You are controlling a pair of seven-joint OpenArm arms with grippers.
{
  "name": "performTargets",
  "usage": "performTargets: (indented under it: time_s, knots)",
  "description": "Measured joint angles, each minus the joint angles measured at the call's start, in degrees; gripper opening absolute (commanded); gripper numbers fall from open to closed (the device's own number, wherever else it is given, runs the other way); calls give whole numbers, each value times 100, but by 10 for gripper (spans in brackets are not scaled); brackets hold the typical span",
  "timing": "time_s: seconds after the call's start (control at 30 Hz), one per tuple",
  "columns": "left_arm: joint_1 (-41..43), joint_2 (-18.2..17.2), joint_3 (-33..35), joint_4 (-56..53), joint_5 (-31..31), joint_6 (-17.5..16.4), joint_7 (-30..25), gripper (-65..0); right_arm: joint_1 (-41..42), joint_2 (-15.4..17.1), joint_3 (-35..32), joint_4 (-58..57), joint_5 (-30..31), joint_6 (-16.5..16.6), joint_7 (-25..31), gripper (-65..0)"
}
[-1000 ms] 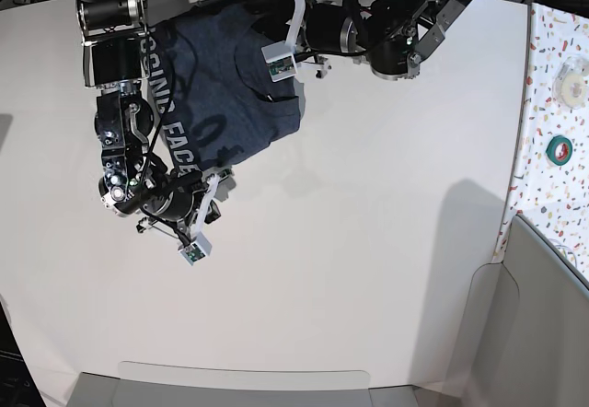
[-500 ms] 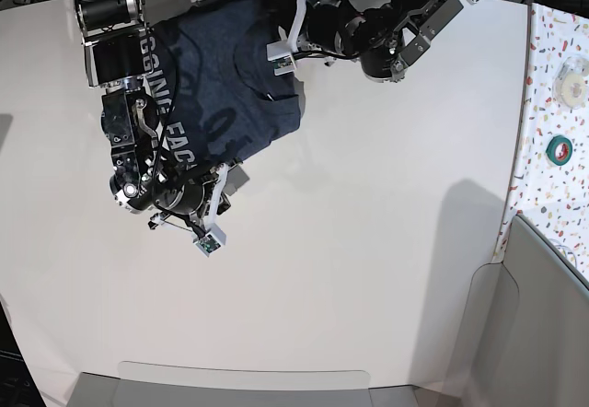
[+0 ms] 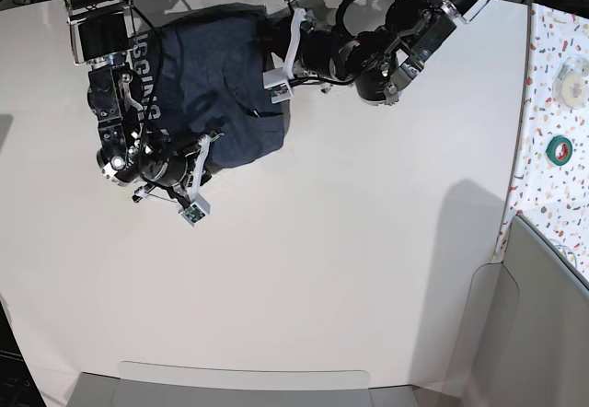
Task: Layout the t-shirt on the table in an organized manner, then fold the t-shirt properly
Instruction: 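Push the folded shirt bundle with the right gripper to square it, then slide the folded shirt with the right gripper toward the table edge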
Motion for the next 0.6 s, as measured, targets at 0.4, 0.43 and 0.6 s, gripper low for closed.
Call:
performTargets:
  time_s: [0.4,0.43,0.6]
  knots:
    - [-682,326,-942,-1086,269,2,-391,-504,-1134,813,59,1132,13,-2,44,-650]
    - [-695,372,-1095,-1150,304,2,-409,-504,-1266,855,61,1222,-9,-2,28,-650]
    - [-863,496,-1429,-1388,455,46,-514,-504,-1869,807,575,1624,127,0,-4,-650]
